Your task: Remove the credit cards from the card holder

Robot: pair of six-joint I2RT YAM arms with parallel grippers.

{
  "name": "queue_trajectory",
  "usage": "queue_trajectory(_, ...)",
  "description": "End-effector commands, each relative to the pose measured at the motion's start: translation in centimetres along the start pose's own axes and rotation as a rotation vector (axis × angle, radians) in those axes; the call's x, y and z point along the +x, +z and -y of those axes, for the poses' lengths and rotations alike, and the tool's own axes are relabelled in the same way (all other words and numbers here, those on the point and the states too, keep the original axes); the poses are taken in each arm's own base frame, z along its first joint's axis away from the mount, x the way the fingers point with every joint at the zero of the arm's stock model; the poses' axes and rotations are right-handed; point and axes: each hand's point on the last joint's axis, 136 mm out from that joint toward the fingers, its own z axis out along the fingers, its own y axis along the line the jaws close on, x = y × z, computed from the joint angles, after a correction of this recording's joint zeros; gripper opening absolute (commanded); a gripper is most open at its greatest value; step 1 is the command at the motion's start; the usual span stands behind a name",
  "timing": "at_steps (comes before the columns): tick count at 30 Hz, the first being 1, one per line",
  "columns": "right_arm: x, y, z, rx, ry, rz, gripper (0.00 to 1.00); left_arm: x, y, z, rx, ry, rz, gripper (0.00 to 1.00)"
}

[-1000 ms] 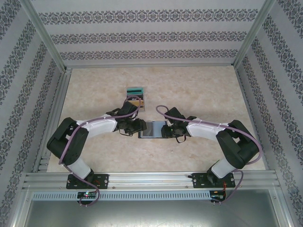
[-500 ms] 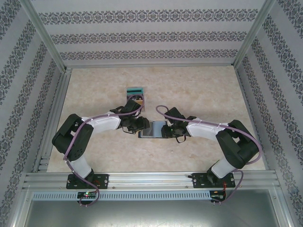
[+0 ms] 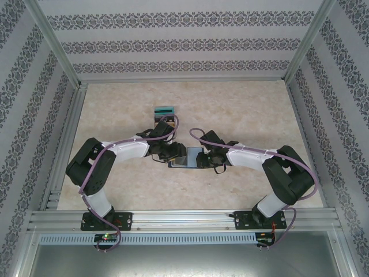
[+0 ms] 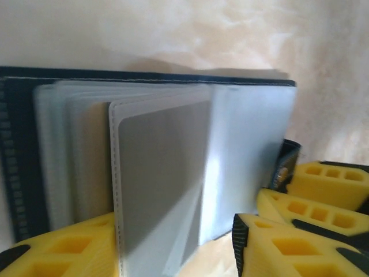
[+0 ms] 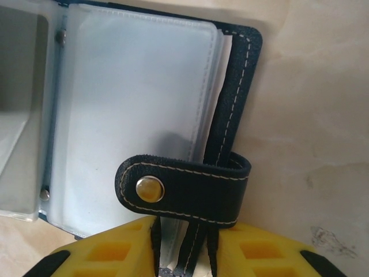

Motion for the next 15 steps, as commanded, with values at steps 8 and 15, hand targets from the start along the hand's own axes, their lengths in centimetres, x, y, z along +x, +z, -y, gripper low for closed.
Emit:
queue_trajectory(8,0.1,0.6,0.0,-0.001,0.02,0.01,0.34,-0.1,-0.9,5.5,0.158,0.132,0.009,0.54)
queue_trajectory(15,-0.8,-1.4,1.4,-0.036,0.119,0.098,0.39,0.8,0.7,7.9,0.204,0.176,-0.054,0.54)
